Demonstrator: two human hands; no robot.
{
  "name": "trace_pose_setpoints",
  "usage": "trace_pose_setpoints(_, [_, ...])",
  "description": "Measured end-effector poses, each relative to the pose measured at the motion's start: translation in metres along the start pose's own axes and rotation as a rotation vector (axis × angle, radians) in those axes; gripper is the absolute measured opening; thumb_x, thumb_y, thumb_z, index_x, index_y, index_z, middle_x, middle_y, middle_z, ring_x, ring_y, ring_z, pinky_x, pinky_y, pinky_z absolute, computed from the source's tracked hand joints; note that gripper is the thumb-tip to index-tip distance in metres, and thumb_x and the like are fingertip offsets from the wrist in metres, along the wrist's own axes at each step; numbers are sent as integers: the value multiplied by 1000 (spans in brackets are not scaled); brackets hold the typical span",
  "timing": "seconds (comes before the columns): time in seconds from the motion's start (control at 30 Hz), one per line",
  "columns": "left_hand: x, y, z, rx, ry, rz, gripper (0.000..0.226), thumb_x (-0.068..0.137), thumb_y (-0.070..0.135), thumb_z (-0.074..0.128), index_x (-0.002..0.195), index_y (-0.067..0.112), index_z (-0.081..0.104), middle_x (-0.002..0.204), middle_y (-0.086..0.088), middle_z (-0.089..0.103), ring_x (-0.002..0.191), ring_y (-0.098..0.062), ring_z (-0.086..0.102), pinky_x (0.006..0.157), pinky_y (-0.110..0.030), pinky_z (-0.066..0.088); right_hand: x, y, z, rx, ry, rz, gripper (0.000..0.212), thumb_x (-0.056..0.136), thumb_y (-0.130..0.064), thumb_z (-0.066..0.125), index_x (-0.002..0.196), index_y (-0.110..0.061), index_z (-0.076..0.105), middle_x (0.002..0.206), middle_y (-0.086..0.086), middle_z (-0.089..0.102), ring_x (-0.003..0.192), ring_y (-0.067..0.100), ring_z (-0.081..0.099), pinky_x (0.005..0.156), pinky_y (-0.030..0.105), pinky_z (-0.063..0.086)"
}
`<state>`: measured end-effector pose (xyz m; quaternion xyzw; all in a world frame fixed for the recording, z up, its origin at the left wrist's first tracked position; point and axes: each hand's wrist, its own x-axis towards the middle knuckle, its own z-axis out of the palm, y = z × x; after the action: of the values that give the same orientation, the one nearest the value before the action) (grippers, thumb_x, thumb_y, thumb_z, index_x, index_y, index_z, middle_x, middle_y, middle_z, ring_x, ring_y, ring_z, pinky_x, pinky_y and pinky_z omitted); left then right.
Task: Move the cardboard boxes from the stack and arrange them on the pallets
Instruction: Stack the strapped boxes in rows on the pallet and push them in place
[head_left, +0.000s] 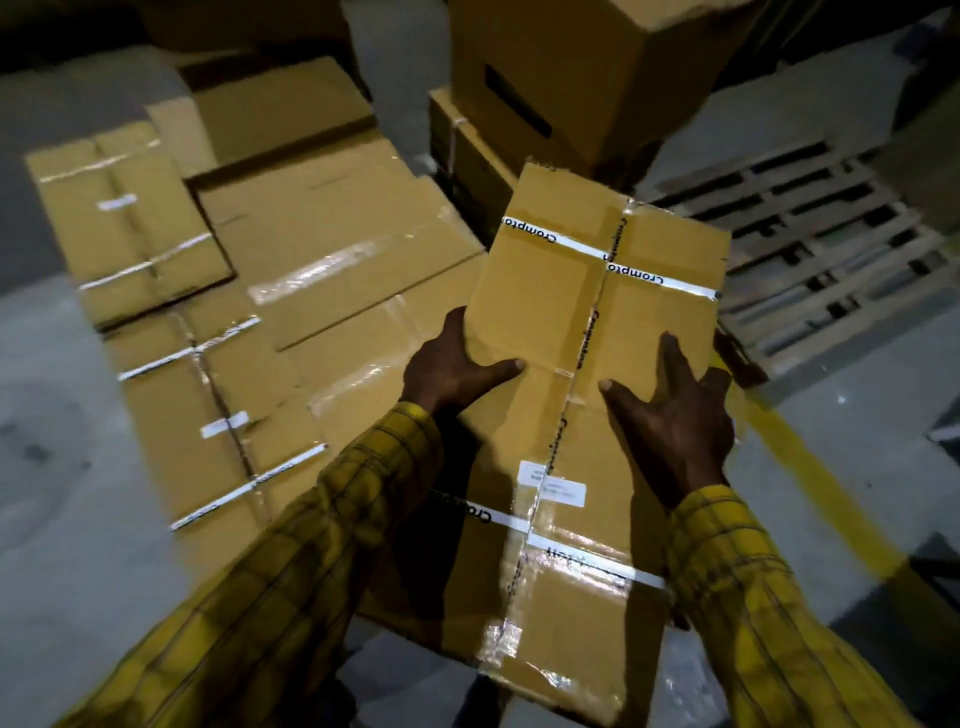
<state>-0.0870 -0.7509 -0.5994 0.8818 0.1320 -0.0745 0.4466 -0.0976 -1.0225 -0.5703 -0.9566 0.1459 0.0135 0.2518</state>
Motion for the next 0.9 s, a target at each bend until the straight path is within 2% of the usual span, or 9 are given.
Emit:
trace_pose_setpoints(0.17, [1,-59,-96,-43,116,-81,102,66,78,76,148,36,33,129,4,67,111,-27,66,94,-45,55,-9,-108,48,17,-64,-91,101,70,-83,70,156,-55,26,153,10,33,132,44,50,109,52,47])
trace_pose_setpoints(0.27, [-1,-104,-150,-97,175,-125,102,66,75,79,148,34,33,130,5,67,111,-25,66,95,-43,55,-18,-170,82,-13,-121,-162,99,70,-84,68,155,-55,26,142,9,36,126,44,52,108,54,46])
trace_pose_setpoints(0.4, [0,-158,-212,-127,199,-179,106,64,76,80,150,35,32,130,6,66,111,-25,66,96,-44,55,-34,-240,121,-24,-229,-221,97,75,-76,73,157,-52,27,146,10,34,127,45,51,104,50,46])
trace_pose_setpoints(0.47, [2,-180,-237,-135,202,-190,104,64,73,82,149,35,34,130,6,66,112,-24,66,97,-43,54,-43,-267,138,-18,-250,-236,98,76,-72,75,159,-49,27,152,10,32,131,46,48,107,52,44])
trace_pose_setpoints(0.63, [18,-214,-282,-147,210,-214,105,64,70,84,149,34,34,132,4,65,115,-25,65,99,-42,53,-53,-319,173,-22,-276,-229,95,81,-64,78,160,-45,28,159,11,25,138,45,43,111,50,41])
trace_pose_setpoints(0.8, [33,-242,-304,-213,249,-286,107,58,73,83,146,38,33,128,5,66,110,-25,66,96,-45,55,-27,-364,204,-103,-351,-288,99,79,-68,76,160,-47,22,148,13,32,128,44,49,103,51,45])
trace_pose_setpoints(0.9, [45,-254,-311,-251,305,-318,104,56,78,81,142,42,35,122,10,68,106,-23,68,94,-46,57,-11,-387,222,-125,-391,-324,100,78,-70,75,159,-50,20,151,11,29,128,45,49,98,50,47])
